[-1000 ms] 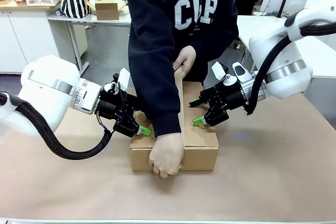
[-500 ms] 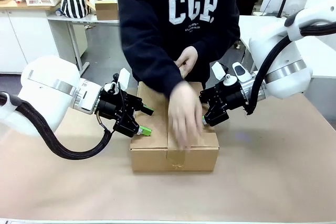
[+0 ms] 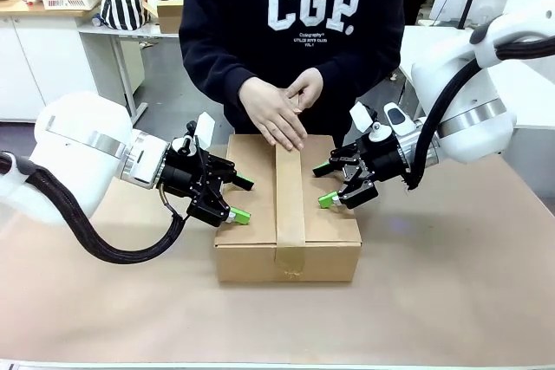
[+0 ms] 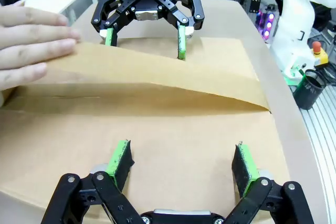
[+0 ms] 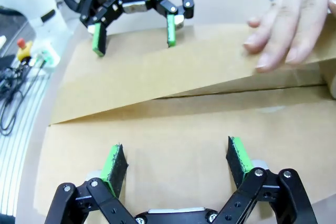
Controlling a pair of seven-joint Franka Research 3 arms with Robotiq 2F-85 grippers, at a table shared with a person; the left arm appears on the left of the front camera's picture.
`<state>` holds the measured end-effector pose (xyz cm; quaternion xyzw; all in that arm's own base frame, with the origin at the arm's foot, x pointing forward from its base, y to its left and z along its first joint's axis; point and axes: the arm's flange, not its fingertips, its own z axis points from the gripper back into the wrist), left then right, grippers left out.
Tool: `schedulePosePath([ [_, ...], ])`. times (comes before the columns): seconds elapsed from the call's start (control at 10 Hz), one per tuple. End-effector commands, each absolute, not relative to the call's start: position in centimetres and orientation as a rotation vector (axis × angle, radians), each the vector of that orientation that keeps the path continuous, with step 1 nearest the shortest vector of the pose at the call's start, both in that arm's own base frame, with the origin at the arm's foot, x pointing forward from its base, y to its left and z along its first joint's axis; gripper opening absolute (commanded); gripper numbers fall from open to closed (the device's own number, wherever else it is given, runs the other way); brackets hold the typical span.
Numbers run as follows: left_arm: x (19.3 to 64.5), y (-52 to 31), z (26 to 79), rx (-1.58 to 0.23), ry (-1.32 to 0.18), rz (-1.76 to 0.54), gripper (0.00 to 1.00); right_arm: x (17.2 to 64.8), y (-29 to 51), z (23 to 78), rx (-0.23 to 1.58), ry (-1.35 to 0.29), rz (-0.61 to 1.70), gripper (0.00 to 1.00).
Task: Pack the gift set into the box.
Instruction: Press and hold the closed box until the human finishes sealing it.
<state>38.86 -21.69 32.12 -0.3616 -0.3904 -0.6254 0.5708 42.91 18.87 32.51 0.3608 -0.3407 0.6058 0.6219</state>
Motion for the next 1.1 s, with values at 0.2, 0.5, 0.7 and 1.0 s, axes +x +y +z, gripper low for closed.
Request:
schedulePosePath([
  [0.2,38.79,-21.65,32.04,-0.852,-0.921,-1.472,1.0,42.69,18.97,32.29,0.821,-0.778,1.392,1.0],
  [0.5,38.79,-21.65,32.04,-0.852,-0.921,-1.472,1.0,42.69,18.97,32.29,0.821,-0.778,1.392,1.0],
  [0.7,38.79,-21.65,32.04,-0.852,-0.921,-1.472,1.0,42.69,18.97,32.29,0.821,-0.778,1.392,1.0],
  [1.0,38.79,-21.65,32.04,-0.852,-0.921,-1.472,1.0,42.69,18.97,32.29,0.821,-0.778,1.392,1.0],
])
